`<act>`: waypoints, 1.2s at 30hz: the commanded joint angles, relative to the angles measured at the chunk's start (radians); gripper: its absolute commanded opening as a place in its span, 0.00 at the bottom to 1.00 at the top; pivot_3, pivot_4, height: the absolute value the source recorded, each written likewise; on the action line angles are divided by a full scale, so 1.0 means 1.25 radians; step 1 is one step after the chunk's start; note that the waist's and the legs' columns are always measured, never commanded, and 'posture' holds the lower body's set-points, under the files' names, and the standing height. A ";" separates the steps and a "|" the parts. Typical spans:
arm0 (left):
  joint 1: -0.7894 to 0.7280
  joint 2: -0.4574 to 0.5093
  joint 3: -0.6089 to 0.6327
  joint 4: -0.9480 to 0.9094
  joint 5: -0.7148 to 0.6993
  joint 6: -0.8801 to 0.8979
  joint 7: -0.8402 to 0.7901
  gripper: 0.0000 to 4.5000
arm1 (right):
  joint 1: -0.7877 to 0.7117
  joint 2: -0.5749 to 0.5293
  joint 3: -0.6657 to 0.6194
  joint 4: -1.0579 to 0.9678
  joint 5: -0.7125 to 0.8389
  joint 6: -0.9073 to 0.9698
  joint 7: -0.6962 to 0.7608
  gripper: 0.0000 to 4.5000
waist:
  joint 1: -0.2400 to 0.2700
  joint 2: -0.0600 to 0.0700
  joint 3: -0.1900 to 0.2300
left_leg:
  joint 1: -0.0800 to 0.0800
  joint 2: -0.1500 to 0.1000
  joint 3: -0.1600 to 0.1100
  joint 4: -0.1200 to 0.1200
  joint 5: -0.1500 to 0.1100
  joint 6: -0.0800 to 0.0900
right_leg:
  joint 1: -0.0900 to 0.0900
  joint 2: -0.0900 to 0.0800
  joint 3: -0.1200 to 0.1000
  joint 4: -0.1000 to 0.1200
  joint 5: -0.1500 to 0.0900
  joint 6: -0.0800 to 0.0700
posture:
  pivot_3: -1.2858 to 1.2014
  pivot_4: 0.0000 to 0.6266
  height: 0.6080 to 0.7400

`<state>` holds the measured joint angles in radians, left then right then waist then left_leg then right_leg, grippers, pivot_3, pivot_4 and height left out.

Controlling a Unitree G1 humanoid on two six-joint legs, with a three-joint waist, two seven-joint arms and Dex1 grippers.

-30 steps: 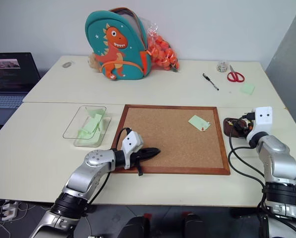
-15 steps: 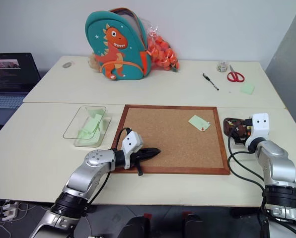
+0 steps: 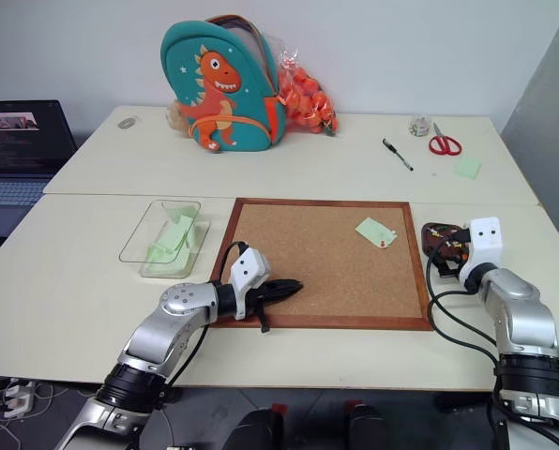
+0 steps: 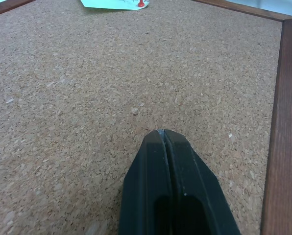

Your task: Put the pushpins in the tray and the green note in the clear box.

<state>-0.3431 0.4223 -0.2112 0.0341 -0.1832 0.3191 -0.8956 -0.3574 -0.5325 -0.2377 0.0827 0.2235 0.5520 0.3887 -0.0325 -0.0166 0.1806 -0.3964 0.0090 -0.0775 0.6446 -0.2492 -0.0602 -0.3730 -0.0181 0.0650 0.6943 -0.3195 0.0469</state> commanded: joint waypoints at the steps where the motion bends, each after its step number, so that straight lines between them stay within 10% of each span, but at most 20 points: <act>1: 0.019 0.001 -0.020 0.023 0.016 0.012 0.003 0.00 | 0.010 -0.023 -0.004 -0.098 -0.014 -0.027 -0.006 0.98 | 0.000 0.000 0.000 | 0.000 0.000 0.000 0.000 0.000 0.000 | 0.000 0.000 0.000 0.000 0.000 0.000 | 0.52 0.24 1.00; 17: 0.020 0.003 -0.026 0.029 0.019 0.011 -0.003 0.00 | -0.081 0.171 0.072 -0.057 0.007 -0.030 -0.089 0.98 | -0.001 0.000 0.000 | 0.001 0.000 0.000 0.000 0.000 0.000 | 0.000 0.000 0.000 0.000 0.000 0.000 | 0.52 0.24 1.00; 32: 0.030 0.007 -0.023 0.016 0.018 0.018 0.004 0.00 | -0.134 0.166 0.090 0.065 -0.018 -0.046 -0.072 0.98 | -0.001 0.001 0.000 | 0.000 0.000 0.000 0.000 0.000 0.000 | 0.000 0.000 0.000 0.000 0.000 0.000 | 0.52 0.24 1.00; 36: 0.032 0.009 -0.022 0.012 0.017 0.019 0.003 0.00 | -0.137 0.170 0.094 0.074 -0.024 -0.056 -0.072 0.83 | -0.002 0.001 0.000 | 0.000 0.000 0.000 0.000 0.000 0.000 | 0.000 0.000 0.000 0.000 0.000 0.000 | 0.52 0.24 1.00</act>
<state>-0.3294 0.4225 -0.2127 0.0222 -0.1830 0.3165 -0.8886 -0.5055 -0.3144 -0.1207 0.1875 0.1980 0.5129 0.2945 -0.0344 -0.0158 0.1801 -0.3960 0.0095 -0.0778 0.6443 -0.2491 -0.0601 -0.3730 -0.0179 0.0647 0.6942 -0.3195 0.0469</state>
